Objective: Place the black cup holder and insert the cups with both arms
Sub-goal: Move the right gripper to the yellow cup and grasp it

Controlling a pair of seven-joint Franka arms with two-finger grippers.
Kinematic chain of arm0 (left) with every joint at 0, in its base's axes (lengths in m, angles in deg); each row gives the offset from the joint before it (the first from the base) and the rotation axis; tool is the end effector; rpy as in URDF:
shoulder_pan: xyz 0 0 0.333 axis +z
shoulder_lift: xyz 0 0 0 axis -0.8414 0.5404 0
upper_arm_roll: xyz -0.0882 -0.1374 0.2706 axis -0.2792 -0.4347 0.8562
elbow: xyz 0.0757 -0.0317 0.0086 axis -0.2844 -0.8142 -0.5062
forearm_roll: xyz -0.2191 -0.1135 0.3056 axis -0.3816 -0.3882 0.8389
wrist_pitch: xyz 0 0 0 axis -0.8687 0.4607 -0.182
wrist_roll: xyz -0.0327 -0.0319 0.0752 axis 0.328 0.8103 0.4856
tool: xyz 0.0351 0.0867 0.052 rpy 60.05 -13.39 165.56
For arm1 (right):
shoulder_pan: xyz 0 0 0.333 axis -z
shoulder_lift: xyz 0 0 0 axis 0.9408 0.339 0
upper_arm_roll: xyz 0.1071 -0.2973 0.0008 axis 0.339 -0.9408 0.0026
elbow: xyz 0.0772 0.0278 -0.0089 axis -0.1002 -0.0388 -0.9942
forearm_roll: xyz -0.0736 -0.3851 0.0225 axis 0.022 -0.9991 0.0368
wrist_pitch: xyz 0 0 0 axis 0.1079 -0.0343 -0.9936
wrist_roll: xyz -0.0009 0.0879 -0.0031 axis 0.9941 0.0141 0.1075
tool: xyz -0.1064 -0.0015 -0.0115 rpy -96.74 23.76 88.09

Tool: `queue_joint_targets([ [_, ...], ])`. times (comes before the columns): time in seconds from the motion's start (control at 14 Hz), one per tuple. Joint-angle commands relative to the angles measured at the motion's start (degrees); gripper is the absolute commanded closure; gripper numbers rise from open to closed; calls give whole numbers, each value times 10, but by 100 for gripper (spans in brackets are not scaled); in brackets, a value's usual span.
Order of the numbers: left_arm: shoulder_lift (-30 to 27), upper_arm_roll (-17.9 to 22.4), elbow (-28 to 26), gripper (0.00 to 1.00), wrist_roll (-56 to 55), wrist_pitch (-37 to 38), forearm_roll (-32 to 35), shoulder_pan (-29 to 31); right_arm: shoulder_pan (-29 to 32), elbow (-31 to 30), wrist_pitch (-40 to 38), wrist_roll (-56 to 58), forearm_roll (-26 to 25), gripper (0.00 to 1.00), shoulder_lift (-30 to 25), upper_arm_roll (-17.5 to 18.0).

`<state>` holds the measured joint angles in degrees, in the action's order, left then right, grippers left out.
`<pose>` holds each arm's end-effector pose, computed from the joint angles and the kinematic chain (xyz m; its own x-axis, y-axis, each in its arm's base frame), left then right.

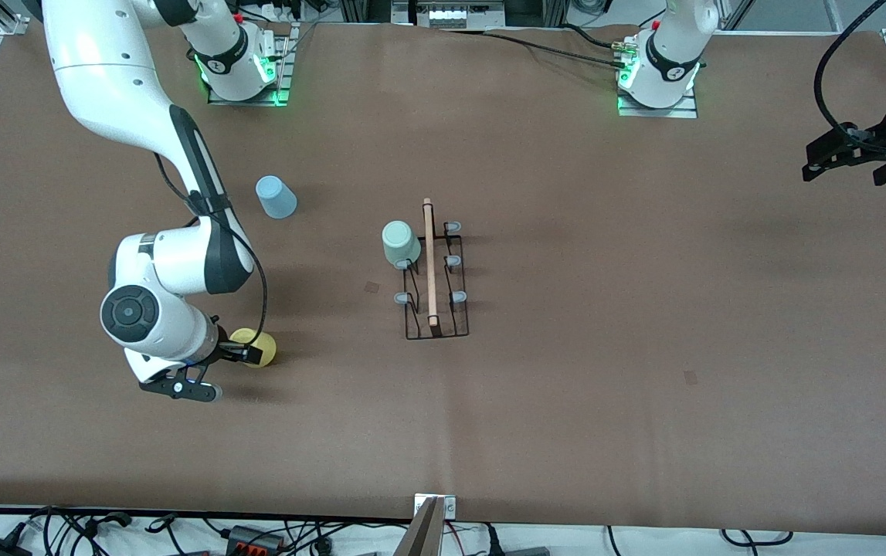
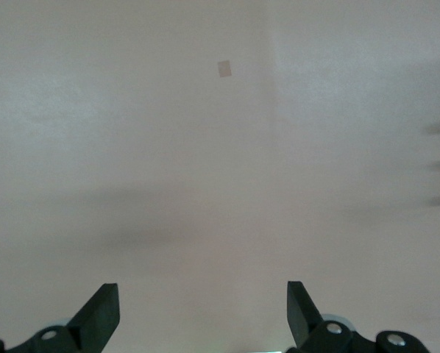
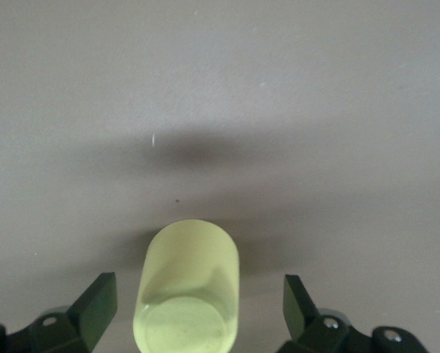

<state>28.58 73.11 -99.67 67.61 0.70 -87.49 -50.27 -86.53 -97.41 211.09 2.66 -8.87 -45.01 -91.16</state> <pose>0.5352 0.0157 0.6189 0.9968 -0.0565 -0.0564 -0.0570 -0.9983 -0.0071 0.7189 0.1362 0.2485 0.9854 -0.1701 -0.0097 -0.1694 -0.9842 0.0510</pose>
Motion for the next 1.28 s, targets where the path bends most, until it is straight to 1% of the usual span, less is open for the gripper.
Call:
queue_joint_targets([
  [0.0,-5,0,2,0,14,8,-17,5,4,6,5,31,37,0,9,7],
  [0.28,-5,0,2,0,14,8,-17,5,4,1,-3,41,41,0,14,7],
  [0.36,-5,0,2,0,14,8,-17,5,4,0,-7,50,42,7,15,8],
  [0.43,-5,0,2,0,14,8,-17,5,3,-3,-23,50,42,27,15,8],
  [0.57,-5,0,2,0,14,8,-17,5,3,-1,-53,50,42,58,9,8],
  [0.64,-5,0,2,0,14,8,-17,5,5,1,-61,51,42,72,7,8],
  [0.71,-5,1,2,0,14,8,-17,5,5,6,-71,52,41,80,5,9],
  [0.78,-5,0,2,0,14,8,-17,5,2,19,-79,52,42,83,-4,10],
  [0.85,-5,1,2,0,14,8,-17,5,0,46,-92,51,42,83,-7,20],
  [1.0,-5,1,2,0,14,8,-17,5,1,108,-105,43,40,83,-7,65],
  [1.07,-5,1,2,0,15,8,-17,5,-3,130,-101,39,40,83,-6,80],
  [1.14,-5,0,2,0,14,8,-17,5,-13,147,-99,26,40,83,-6,93],
  [1.21,-5,0,2,0,14,8,-17,5,-18,150,-100,11,40,83,-6,105],
])
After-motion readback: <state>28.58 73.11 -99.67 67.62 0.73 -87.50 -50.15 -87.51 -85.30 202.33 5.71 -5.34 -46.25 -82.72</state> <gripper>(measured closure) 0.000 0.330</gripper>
